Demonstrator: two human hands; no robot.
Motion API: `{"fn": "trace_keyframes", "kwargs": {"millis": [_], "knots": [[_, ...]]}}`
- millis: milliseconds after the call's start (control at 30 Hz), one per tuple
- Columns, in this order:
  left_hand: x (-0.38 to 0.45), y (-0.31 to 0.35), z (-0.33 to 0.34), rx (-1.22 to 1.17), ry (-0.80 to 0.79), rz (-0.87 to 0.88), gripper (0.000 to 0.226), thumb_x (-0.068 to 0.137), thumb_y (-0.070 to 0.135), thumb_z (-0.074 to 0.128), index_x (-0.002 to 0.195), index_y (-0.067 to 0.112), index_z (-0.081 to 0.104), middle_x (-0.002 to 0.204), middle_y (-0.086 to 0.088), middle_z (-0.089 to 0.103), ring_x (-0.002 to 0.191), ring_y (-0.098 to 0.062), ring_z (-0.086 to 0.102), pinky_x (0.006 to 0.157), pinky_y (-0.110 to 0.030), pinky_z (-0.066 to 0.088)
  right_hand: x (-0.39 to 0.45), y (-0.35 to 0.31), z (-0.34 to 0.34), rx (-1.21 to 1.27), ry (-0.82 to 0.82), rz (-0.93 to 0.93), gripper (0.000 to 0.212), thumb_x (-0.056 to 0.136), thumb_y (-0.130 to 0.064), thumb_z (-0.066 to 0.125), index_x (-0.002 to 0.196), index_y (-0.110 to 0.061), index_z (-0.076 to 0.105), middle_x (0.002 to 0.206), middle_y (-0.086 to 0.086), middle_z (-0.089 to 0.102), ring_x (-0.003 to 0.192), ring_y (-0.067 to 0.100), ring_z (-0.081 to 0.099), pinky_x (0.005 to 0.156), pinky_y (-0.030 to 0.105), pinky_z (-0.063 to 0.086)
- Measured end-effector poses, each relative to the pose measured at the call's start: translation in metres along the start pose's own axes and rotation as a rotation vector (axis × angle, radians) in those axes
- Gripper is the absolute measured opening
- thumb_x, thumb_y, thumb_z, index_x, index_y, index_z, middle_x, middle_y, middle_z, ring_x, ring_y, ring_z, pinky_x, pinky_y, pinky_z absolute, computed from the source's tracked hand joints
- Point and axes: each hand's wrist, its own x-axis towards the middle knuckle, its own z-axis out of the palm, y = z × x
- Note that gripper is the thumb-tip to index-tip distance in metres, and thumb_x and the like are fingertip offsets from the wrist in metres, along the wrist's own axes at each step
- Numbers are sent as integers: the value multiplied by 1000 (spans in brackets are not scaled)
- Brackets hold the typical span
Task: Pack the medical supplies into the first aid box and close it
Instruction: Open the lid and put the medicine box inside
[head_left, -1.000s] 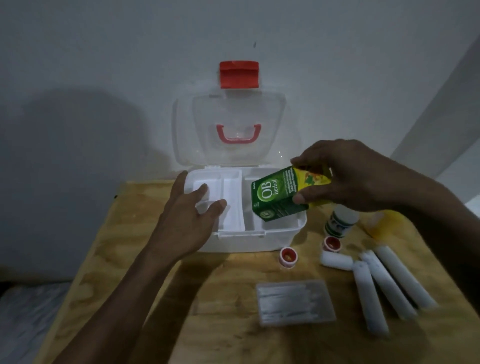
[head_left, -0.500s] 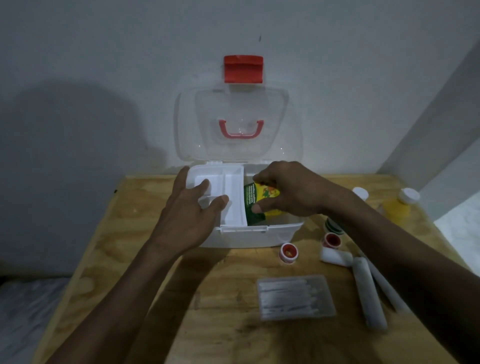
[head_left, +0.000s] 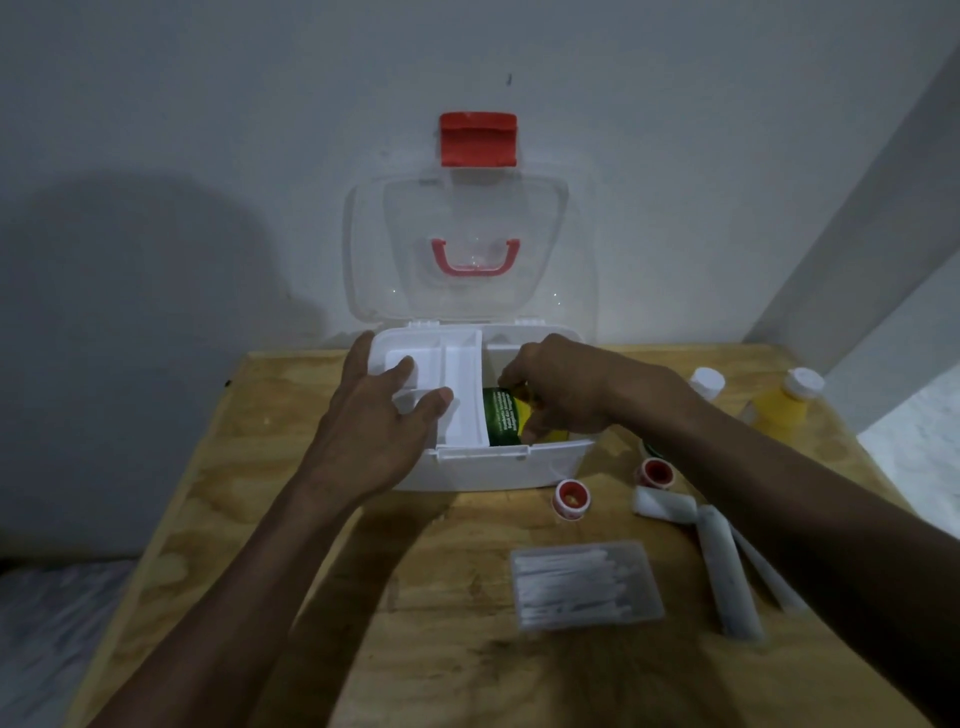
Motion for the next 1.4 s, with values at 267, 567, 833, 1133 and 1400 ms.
{"fn": "trace_keyframes", "kwargs": {"millis": [267,567,833,1133,1400], "knots": [[0,0,0,-8,-2,-8,57,93,46,56,142,17,47,159,4,23,137,-23,38,106,-39,41,4,4,-5,494,20,152,47,93,-6,51,137,-19,48,139,6,54,119,24,55,97,40,50],[-2,3,-1,9,-9,-15,58,94,45,55,144,16,46,160,2,21,139,-23,34,108,-37,38,-10,-6,3,838,71,100,62,97,-13,52,146,-30,18,113,10,68,104,22,65,93,42,54],[-1,2,0,7,-3,-12,61,93,48,54,145,17,45,160,3,21,139,-24,36,108,-39,39,-19,-17,3,796,119,-13,70,102,-14,43,152,-27,-3,72,-17,58,89,10,63,94,28,46],[0,-1,1,4,5,-11,62,93,49,55,145,17,45,160,3,23,138,-24,37,107,-39,40,-20,-21,4,747,137,-33,73,102,-15,45,153,-27,-6,56,-11,52,56,0,55,65,12,39],[0,-2,2,12,7,1,62,93,50,53,145,16,45,161,2,21,141,-25,35,110,-38,36,-20,-20,6,760,156,-27,73,101,-14,45,153,-25,-5,68,-1,62,70,11,62,75,20,48]]}}
